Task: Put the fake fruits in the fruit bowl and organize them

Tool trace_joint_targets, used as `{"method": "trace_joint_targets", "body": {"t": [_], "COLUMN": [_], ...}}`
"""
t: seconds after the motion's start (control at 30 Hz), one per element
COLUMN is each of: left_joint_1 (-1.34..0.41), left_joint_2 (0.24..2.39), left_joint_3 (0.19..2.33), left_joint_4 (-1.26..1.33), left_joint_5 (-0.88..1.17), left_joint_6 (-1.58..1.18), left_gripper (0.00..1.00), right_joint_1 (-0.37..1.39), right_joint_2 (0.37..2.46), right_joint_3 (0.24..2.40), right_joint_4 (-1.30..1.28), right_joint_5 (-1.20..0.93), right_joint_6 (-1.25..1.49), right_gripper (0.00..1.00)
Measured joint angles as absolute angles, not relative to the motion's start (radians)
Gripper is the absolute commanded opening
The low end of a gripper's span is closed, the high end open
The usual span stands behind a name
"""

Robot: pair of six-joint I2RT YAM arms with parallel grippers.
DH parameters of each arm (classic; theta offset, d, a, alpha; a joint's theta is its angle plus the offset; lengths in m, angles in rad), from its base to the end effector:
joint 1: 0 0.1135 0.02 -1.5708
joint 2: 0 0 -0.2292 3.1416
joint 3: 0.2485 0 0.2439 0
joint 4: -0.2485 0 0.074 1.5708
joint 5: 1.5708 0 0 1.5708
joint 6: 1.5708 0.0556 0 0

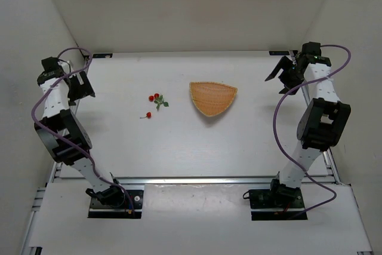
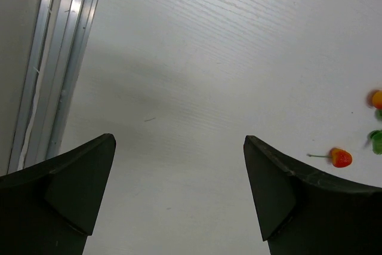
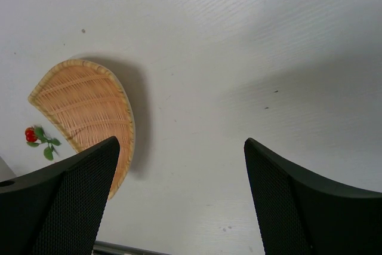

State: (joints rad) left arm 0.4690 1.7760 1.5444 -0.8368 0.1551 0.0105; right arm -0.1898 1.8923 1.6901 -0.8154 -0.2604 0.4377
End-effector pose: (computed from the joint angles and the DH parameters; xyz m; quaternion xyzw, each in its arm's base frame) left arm 0.3363 0.1608 0.2290 -0.2007 0.9448 -0.0141 0.2586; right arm 0.3986 -0.0620 0.2336 0.2607 0.9182 0.1574 0.2533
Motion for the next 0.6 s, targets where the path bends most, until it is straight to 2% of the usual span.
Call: {"method": "trace_joint_targets", "body": {"t": [0.2, 0.47, 0.6], "left_joint_1": [0.417, -0.041, -0.184], "left_joint_2": [1.726, 1.711, 1.789], "left_joint_3": [1.471, 1.389, 1.374], "left_joint_4": [-0.831, -0.803, -0.792], "left_joint_5": [0.150, -0.046, -0.101], "left_joint_6": [0.077, 0.204, 0.265], "left_gripper": [1.00, 1.00, 1.00], "right_joint_1": [-0.190, -0.187, -0.178], "right_joint_2": [1.892, 1.892, 1.892], "right_joint_3": [1.688, 1.678, 1.655], "right_joint_4": [-0.815, -0.811, -0.812], "right_joint_5": [-0.260, -0.265, -0.266], "right_joint_6": [0.438, 0.437, 0.437], "right_gripper": [0.89, 0.89, 0.89]}}
